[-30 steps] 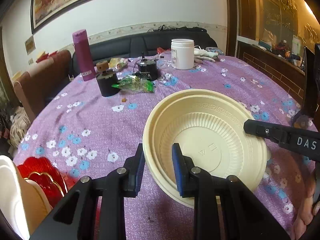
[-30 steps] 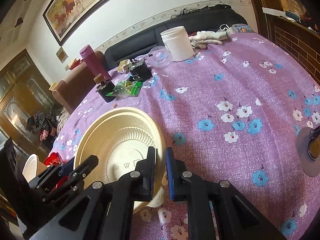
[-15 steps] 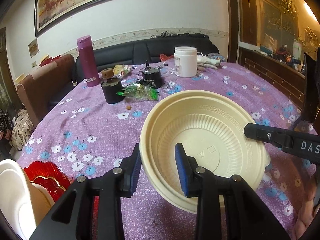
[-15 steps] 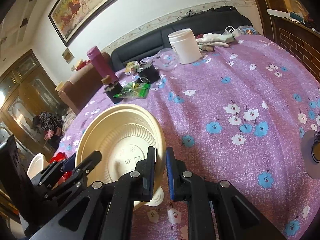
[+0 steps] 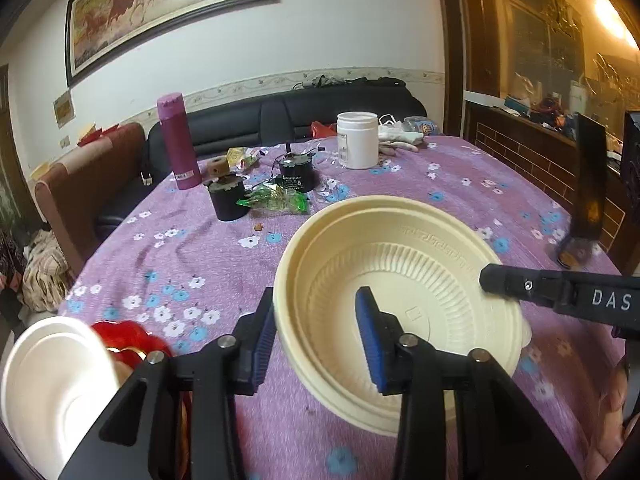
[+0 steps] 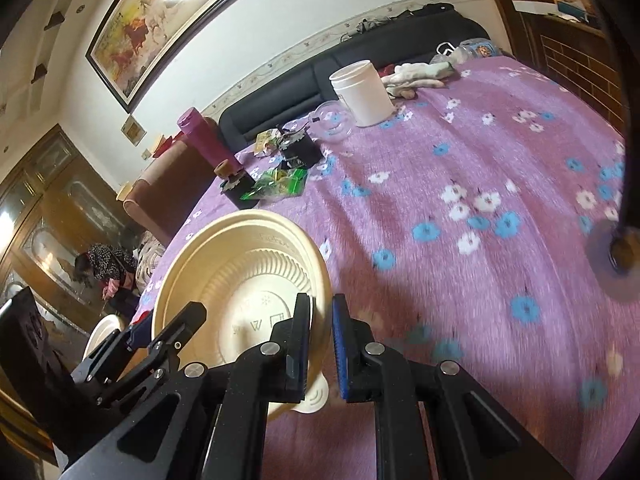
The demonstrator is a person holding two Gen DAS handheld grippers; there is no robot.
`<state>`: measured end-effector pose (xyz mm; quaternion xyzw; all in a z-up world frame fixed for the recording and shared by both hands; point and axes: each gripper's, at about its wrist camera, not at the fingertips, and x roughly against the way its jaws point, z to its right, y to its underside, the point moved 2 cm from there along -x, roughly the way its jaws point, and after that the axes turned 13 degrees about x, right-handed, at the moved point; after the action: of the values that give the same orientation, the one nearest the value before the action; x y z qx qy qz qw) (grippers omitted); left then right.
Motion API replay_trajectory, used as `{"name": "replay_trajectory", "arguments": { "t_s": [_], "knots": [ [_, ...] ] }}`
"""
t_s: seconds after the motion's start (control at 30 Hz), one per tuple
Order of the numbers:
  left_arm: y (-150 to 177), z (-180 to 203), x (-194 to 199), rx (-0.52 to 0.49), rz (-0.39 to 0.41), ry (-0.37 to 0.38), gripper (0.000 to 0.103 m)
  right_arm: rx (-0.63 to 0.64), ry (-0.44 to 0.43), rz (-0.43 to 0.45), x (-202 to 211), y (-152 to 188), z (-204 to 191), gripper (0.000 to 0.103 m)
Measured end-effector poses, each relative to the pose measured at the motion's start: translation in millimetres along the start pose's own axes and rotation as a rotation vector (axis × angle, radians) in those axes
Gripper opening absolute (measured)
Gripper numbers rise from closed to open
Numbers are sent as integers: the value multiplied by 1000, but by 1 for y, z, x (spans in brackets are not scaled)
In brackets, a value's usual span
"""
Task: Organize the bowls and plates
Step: 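Carry the beige bowl with the right gripper over the stack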
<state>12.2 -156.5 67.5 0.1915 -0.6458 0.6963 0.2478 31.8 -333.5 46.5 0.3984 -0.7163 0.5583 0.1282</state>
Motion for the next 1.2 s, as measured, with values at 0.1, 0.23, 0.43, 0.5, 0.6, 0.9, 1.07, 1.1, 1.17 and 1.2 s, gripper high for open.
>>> {"name": "replay_trajectory", "arguments": {
  "t_s": [0.1, 0.23, 0.43, 0.5, 0.6, 0.9, 1.07, 1.1, 1.17, 1.2],
  "knots": [
    [1, -3, 22, -4, 7, 12, 38, -10, -6, -3, 14, 7, -10, 12],
    [1, -12, 50, 0, 37, 11, 38, 22, -10, 16, 39, 10, -29, 12],
    [-1, -39, 83, 43, 56, 20, 38, 102, -30, 50, 68, 8, -70, 13],
    [-2, -51, 93, 54, 68, 9, 38, 124, -49, 59, 73, 7, -85, 13],
    [-3, -70, 109, 84, 85, -5, 38, 156, -74, 63, 74, 5, -108, 13],
    [-5, -128, 144, 163, 120, -52, 39, 201, -172, -5, 54, 3, -162, 13],
    [1, -162, 152, 216, 115, -93, 39, 210, -248, -56, 34, 0, -189, 13],
    [2, -166, 152, 225, 112, -99, 39, 211, -259, -66, 30, 0, -194, 13],
    [4, -177, 152, 243, 107, -115, 39, 212, -279, -81, 24, 1, -202, 13],
    [4, -181, 152, 249, 106, -120, 39, 214, -288, -90, 20, 1, -206, 13]
  ]
}}
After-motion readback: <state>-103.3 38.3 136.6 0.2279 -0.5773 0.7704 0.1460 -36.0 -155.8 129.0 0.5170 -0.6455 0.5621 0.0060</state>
